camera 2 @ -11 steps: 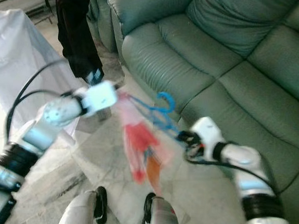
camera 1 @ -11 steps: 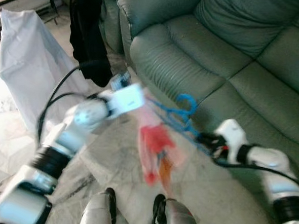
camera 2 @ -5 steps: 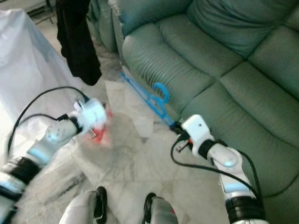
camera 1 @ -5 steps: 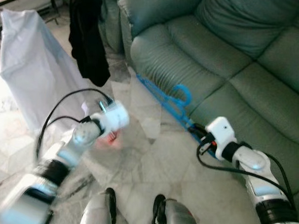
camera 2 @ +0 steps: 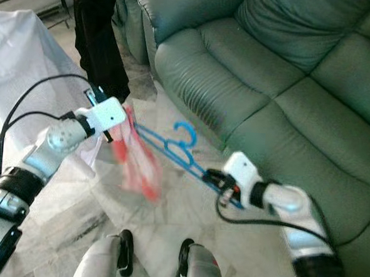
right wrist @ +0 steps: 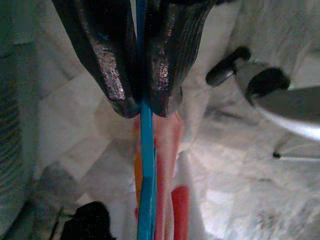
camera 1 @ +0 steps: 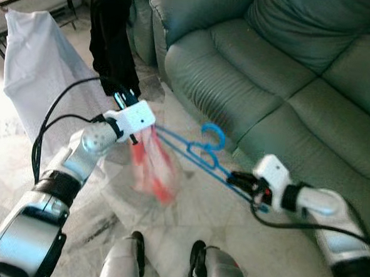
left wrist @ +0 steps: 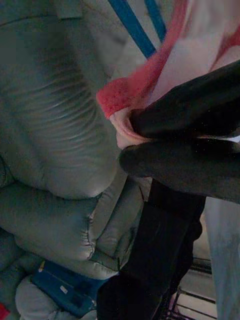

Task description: Hang hanger

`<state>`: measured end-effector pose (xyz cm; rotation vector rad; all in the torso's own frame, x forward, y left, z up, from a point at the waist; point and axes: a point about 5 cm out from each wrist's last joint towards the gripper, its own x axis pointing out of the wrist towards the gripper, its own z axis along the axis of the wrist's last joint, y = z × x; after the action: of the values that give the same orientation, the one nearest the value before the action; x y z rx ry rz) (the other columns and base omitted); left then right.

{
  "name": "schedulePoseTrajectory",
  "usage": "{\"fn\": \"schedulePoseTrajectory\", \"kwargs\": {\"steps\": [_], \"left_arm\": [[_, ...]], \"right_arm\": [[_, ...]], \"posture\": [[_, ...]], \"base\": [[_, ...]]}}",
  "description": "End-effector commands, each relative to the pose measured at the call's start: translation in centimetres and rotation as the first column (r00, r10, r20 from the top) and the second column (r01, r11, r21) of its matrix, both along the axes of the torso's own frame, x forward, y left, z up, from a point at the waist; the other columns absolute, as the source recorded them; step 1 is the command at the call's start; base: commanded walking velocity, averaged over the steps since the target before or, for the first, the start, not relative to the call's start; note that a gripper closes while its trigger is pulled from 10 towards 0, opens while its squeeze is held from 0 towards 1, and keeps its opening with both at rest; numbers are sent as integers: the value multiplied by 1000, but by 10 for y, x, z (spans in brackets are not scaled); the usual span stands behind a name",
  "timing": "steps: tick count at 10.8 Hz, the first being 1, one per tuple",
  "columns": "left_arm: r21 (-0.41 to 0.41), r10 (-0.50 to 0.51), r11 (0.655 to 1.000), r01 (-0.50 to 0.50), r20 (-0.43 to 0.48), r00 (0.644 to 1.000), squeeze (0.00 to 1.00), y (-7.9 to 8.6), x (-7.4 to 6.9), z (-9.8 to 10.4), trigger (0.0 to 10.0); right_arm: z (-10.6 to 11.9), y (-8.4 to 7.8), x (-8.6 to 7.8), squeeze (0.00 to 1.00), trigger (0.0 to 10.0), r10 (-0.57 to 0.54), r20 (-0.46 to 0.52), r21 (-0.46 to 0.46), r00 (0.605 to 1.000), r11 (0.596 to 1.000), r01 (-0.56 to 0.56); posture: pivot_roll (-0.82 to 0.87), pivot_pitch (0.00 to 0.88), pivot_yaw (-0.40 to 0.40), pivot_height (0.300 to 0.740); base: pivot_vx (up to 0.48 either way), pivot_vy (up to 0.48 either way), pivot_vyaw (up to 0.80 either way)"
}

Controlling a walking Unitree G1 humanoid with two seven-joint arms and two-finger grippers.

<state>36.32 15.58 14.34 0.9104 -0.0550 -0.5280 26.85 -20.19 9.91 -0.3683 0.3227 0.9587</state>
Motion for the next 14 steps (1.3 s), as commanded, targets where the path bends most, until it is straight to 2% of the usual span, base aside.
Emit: {"fn": "schedulePoseTrajectory", "kwargs": {"steps": [1, 3, 6, 8, 10, 12, 14], "left_arm": [[18, -15, 1000, 14, 27, 1000, 0, 1, 2, 6, 10000], [19, -56, 998, 56, 26, 998, 0, -1, 1, 10, 10000], [22, -49, 999, 48, 27, 998, 0, 2, 1, 9, 10000], [-49, -83, 995, 85, 44, 996, 0, -8, 0, 21, 10000], [-100, -159, 981, 166, 72, 985, 0, -24, -7, 36, 10000], [-158, -174, 970, 187, 93, 980, 0, -31, -11, 49, 10000], [-157, -167, 971, 179, 87, 982, 0, -29, -13, 51, 10000]], "right_arm": [[6, -1, -1, 0, 10000, 21, 2, 12, 1000, 1000, -21], [11, -11, -1, 0, 10000, 16, -45, -7, 999, 1000, -16], [10, -16, -5, 0, 10000, 49, -109, -45, 993, 998, -54], [5, -19, -3, 0, 10000, 21, -116, -49, 993, 998, -27], [-6, -20, 6, 0, 10000, -64, -98, -40, 993, 997, 60], [-7, -21, 16, 0, 10000, -142, -74, -17, 987, 990, 141], [-5, -25, 24, 0, 10000, -193, -12, -29, 981, 981, 193]], "posture": [[-50, 243, -4, 740], [-46, 240, -12, 740], [-50, 237, -22, 740], [-54, 233, -27, 740], [-50, 230, -32, 740], [-39, 229, -34, 740], [-39, 227, -31, 740]], "base": [[0, 0, 0], [0, 0, 0], [0, 0, 0], [0, 0, 0], [0, 0, 0], [0, 0, 0], [0, 0, 0]]}}
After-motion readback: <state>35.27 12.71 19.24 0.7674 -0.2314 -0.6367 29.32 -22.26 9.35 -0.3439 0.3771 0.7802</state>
